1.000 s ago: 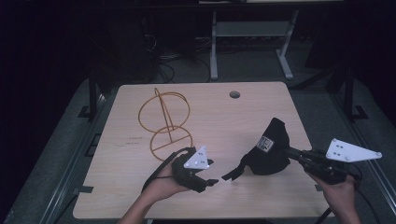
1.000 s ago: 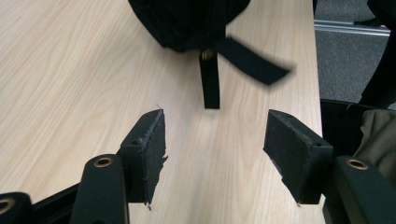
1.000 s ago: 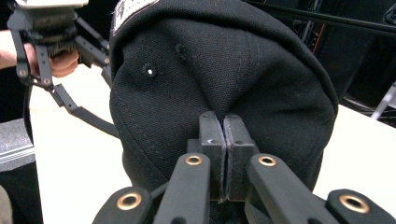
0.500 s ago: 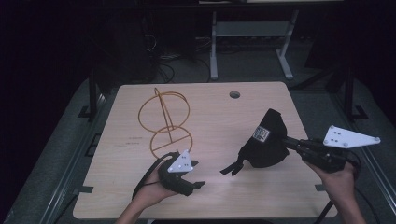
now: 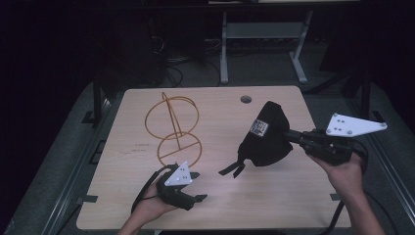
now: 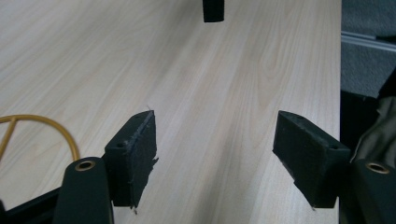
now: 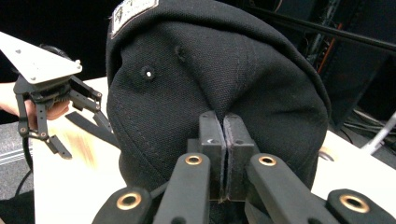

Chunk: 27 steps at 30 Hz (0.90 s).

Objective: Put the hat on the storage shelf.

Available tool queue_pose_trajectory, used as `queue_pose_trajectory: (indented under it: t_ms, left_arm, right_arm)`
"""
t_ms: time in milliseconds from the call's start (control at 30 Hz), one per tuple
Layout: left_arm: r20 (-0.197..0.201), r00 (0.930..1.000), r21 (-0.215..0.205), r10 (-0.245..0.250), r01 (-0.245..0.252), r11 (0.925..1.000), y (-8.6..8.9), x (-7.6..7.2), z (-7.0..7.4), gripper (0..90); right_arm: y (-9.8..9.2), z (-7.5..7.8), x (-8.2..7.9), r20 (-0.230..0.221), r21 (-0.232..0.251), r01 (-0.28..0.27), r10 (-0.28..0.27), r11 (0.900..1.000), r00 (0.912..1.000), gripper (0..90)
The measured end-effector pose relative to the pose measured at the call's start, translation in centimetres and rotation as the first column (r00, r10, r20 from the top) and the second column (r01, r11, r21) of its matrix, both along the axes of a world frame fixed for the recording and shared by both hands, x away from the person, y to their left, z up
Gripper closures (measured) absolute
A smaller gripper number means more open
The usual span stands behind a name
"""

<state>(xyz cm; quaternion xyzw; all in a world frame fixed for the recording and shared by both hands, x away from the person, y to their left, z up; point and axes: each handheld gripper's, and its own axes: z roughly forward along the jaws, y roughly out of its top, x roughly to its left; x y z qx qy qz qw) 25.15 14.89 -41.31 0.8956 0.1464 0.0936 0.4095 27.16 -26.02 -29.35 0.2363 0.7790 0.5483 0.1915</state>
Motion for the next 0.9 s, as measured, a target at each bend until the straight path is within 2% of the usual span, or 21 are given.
queue_pose_trajectory:
  t_ms: [100, 333, 433, 600, 900]
  left_arm:
    - [0.010, 0.9999, 0.006, 0.012, -0.013, 0.9999, 0.4, -0.2, -0.3, 28.9]
    - [-0.013, 0.9997, -0.007, 0.020, -0.020, 0.9998, 0.7, -0.2, -0.7, 28.3]
    - [-0.008, 0.9998, -0.005, 0.016, -0.016, 0.9999, 0.8, -0.2, -0.7, 28.3]
    - [-0.003, 0.9999, 0.005, 0.014, -0.014, 0.9999, 0.8, -0.1, -0.7, 28.0]
    - [-0.001, 0.9999, -0.004, 0.017, -0.017, 0.9999, 0.6, -0.2, -0.9, 28.0]
  right_arm:
    - [0.8, 0.8, 0.5, 0.016, -0.016, -0.013, 0.013, 1.000, 0.9998, 88.2]
    - [2.4, 2.2, 1.6, 0.029, -0.015, -0.039, 0.040, 0.999, 0.9988, 88.2]
    - [3.0, 2.8, 2.0, 0.034, -0.025, -0.046, 0.046, 0.999, 0.9983, 88.2]
    - [3.9, 3.7, 2.4, 0.038, -0.014, -0.064, 0.065, 0.998, 0.9972, 88.2]
    - [6.0, 5.7, 3.9, 0.058, -0.013, -0.099, 0.100, 0.995, 0.9933, 88.2]
